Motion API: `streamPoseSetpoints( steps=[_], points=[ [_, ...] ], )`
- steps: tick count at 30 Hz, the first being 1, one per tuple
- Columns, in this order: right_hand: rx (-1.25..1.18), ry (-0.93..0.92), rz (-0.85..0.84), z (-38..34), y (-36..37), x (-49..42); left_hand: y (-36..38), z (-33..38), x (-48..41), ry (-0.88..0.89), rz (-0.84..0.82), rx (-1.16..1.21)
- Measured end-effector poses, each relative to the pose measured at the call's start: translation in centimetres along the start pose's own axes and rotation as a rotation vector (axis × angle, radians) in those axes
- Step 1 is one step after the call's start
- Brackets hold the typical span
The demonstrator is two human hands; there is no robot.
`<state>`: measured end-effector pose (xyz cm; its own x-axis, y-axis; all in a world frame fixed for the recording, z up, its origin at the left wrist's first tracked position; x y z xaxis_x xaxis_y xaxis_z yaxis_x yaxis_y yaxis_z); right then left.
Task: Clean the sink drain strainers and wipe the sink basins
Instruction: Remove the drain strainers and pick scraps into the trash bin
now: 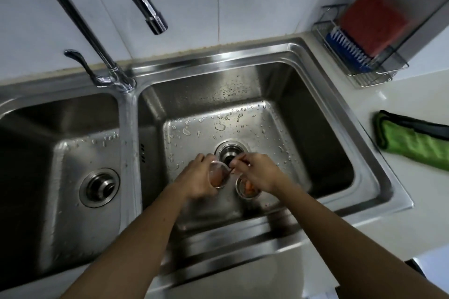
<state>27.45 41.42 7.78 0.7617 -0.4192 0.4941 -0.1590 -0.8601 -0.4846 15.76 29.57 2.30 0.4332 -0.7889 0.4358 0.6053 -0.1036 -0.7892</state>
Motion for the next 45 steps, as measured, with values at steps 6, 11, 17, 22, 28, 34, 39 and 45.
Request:
streamPoseSetpoints(
  steps=[6, 11, 17, 22, 28, 34, 39, 45],
  points=[
    [-0.128, -0.227, 0.316, -3.7, -9.1, 5.2, -8.3, 10.1, 1.2, 0.178, 0.266, 0.102],
    [-0.145, -0.299, 0.642, -1.7, -17.7, 12.5, -9.7, 24.4, 3.3, 0.398, 0.399, 0.089],
    [-0.143, -0.146, 0.804, 6.8, -24.8, 23.4, -3.4, 37.1, 5.4, 0.563, 0.304, 0.230],
    [-0.234, -0.079, 0.959, 16.8, -28.7, 33.9, 4.8, 48.3, 8.9, 0.822, 0.168, 0.196],
    [-0.382, -0.008, 1.115, 24.3, -31.0, 42.4, 11.7, 56.3, 10.7, 0.932, 0.168, 0.173],
    [-0.456, 0.097, 1.125, 30.8, -30.2, 45.7, 17.6, 59.8, 10.9, 0.908, 0.062, 0.182],
    [-0.663, 0.230, 1.187, 36.4, -26.6, 46.4, 24.2, 59.2, 8.6, 0.850, -0.124, 0.071],
    [-1.020, 0.347, 1.220, 42.0, -21.0, 45.0, 30.4, 57.2, 4.7, 0.844, -0.128, -0.128]
  ],
)
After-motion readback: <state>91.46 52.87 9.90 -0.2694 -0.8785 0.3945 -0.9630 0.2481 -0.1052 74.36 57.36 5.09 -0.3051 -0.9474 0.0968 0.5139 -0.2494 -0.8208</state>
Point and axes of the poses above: each hand's wrist, its own x-axis away from the middle knuckle, its own y-axis out of the palm, z = x × y, the point moved 4 cm from there along -x, towards the middle knuckle, and after that the axes turned 5 degrees about -x, right-handed, at the moved point
